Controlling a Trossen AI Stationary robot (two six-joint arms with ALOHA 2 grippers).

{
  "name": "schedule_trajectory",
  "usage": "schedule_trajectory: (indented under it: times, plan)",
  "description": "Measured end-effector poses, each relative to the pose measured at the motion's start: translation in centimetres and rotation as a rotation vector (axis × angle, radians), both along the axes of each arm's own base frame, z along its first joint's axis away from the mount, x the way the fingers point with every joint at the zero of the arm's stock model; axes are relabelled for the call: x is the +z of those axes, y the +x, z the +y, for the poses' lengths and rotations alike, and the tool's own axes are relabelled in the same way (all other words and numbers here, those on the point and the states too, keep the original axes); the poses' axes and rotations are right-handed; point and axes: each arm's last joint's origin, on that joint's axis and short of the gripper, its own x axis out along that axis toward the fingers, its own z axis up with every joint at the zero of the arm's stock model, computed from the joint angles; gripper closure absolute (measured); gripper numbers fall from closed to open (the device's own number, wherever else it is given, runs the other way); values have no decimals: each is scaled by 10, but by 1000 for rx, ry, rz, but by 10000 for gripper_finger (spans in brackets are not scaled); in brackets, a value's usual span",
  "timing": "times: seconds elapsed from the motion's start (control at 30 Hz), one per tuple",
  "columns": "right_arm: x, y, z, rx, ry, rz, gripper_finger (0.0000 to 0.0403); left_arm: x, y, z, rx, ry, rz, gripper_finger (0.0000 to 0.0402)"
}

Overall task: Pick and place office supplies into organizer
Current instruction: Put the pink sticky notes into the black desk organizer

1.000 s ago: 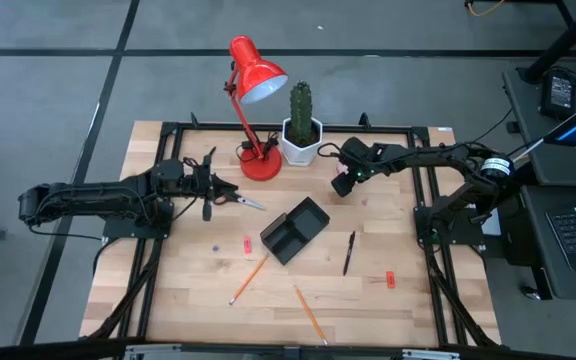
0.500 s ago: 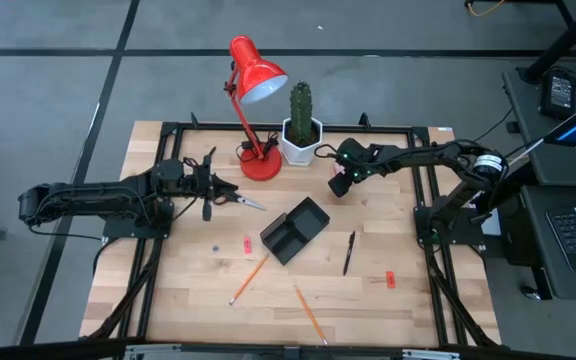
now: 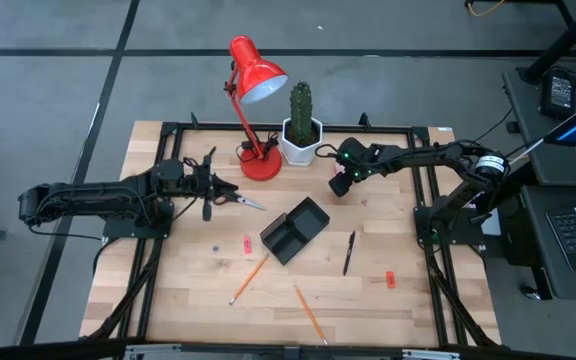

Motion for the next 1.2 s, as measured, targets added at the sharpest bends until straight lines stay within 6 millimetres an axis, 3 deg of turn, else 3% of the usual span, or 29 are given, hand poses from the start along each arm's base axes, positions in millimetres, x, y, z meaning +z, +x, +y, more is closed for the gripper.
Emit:
schedule_trajectory:
  times: [0.23, 0.5, 1.2]
  plan:
    - [0, 0, -1, -15, -29, 12, 277, 0, 0, 0, 0, 0, 0, 396]
    - [1, 1, -2, -4, -43, 1, 390, 0, 0, 0, 0, 0, 0, 396]
    - [8, -1, 6, 126, -84, 39, 401, 0, 0, 1, 50, 12, 4, 396]
